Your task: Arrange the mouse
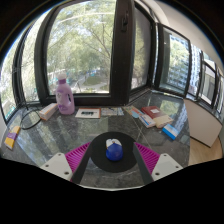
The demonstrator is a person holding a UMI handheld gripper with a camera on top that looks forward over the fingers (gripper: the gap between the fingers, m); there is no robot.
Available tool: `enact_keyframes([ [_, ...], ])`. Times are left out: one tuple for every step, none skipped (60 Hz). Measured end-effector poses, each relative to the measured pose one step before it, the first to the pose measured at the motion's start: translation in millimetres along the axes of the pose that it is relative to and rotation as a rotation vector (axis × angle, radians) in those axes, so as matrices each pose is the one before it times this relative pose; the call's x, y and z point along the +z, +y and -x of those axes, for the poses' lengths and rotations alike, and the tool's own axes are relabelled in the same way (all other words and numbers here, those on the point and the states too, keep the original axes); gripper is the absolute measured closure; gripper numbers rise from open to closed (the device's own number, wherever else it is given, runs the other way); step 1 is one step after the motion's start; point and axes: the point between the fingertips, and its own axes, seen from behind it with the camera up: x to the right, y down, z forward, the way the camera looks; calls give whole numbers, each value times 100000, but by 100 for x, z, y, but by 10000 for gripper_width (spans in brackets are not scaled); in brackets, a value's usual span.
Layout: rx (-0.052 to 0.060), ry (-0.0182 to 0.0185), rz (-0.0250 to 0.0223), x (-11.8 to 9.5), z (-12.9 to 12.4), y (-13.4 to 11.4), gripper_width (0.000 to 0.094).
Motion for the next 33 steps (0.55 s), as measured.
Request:
enact_keyframes([
  [110,607,-821,-769,60,-97,82],
  [50,520,-731,-876,8,-38,82],
  [141,448,-467,-741,172,-50,80],
  [32,325,-423,-692,145,40,81],
  [4,226,-408,-694,184,30,81],
  [-6,181,-444,-637,173,29,81],
  [93,295,-400,-645,177,48,80],
  [212,290,-539,-726,48,130,81],
  [-28,353,-220,-696,85,74,84],
  [-85,279,-344,-591,116,72,84],
  [-154,245,-351,-604,129,71,85],
  [-149,231,-337,-556,114,76,85],
  [-105,273,-311,-553,98,110,85],
  [-56,201,-249,-529,95,71,84],
  [1,172,-498,-484,160,169,84],
  [-88,96,-312,-485,94,52,85],
  [-33,8,-218,-585,92,-2,88],
  [-9,54,-140,-451,88,16,85],
  [35,75,-114,-406,73,27,86],
  [-35,140,-169,-392,49,50,85],
  [-156,225,-120,-379,33,25,83],
  [-138,129,16,-368,40,63,82],
  [49,-23,116,-354,62,62,83],
  [233,42,-74,-202,123,241,81],
  [233,-33,132,-298,-50,38,85],
  [50,233,-42,-292,-17,-5,84],
  [-63,231,-43,-209,-47,22,83],
  [-177,269,-195,-213,-52,10,83],
  [-190,285,-270,-219,-50,-23,82],
  [-98,240,-222,-184,-24,3,82],
  [19,197,-168,-200,-26,-28,81],
  [83,100,-251,32,82,57,81],
  [146,-34,-7,-172,-46,72,83],
])
